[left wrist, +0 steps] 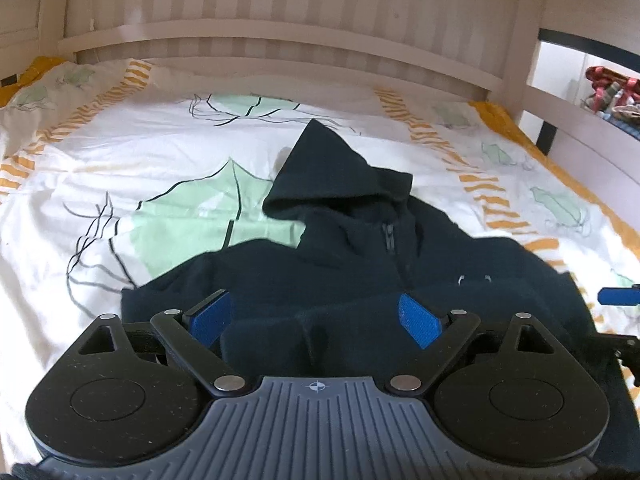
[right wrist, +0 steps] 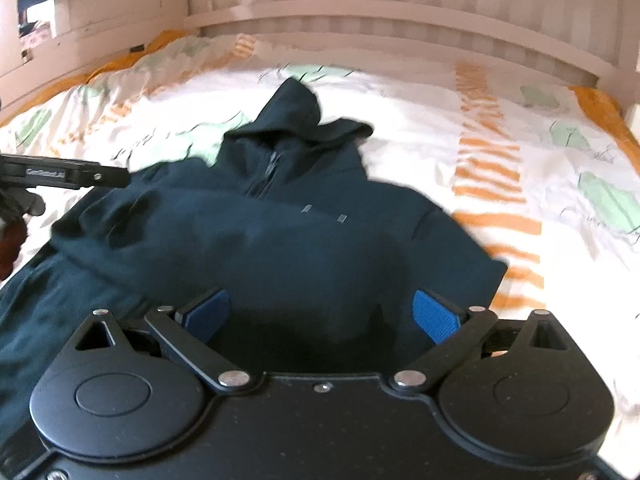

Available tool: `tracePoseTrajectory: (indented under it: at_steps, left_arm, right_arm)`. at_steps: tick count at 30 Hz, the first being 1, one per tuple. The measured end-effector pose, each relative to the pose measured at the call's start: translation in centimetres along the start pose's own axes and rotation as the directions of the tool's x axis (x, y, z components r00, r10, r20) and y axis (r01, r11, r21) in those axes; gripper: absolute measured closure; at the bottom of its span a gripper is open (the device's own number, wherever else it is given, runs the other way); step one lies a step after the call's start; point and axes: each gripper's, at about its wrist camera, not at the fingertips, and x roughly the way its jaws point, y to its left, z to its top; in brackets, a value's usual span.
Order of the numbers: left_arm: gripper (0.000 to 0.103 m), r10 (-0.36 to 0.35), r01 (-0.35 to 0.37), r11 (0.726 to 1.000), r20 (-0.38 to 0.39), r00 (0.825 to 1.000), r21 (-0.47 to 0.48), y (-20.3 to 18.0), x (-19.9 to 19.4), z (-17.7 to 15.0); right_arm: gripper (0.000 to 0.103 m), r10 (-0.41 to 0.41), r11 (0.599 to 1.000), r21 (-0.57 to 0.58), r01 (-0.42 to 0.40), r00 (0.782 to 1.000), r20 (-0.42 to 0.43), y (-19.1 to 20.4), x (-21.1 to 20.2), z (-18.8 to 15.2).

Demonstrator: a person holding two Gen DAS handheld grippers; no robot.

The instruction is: Fold large clothes

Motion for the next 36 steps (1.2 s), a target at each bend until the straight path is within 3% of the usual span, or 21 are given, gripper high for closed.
tracePoseTrajectory:
  at_steps: [6,20,30,36]
  left_arm:
    - [0.013,0.031,-0.031,0.999,-0.003,1.000,0.039,-0.6,2.1,1.6]
    - [0.013,0.105,-0.104,0.993,-0.014,0.994,0.062,0.1,9.4,6.1]
    - [0.013,0.178,-0.164,0.975,-0.083,0.981,0.153,0.4,15.7,7.0]
    - [0.013,0.214,-0.199,0.960,-0.058,0.975,0.196,0.1,17.6,7.8]
  right_arm:
    - [0.006,0.002,0.997,0.073,-0.005,0.999,0.033,-1.5,2.5,2.1]
    - [0.034,0.025,0.989,0.142,-0.029,0.999,0.027,-5.2,10.0,7.5]
    - [0.035,0.005,0.995,0.097,-0.004,1.000,-0.002,-5.7,17.2,11.5]
    - [0.035,-0.024,0.997,0.079,0.026,0.999,-0.026,-6.1,20.5,12.2]
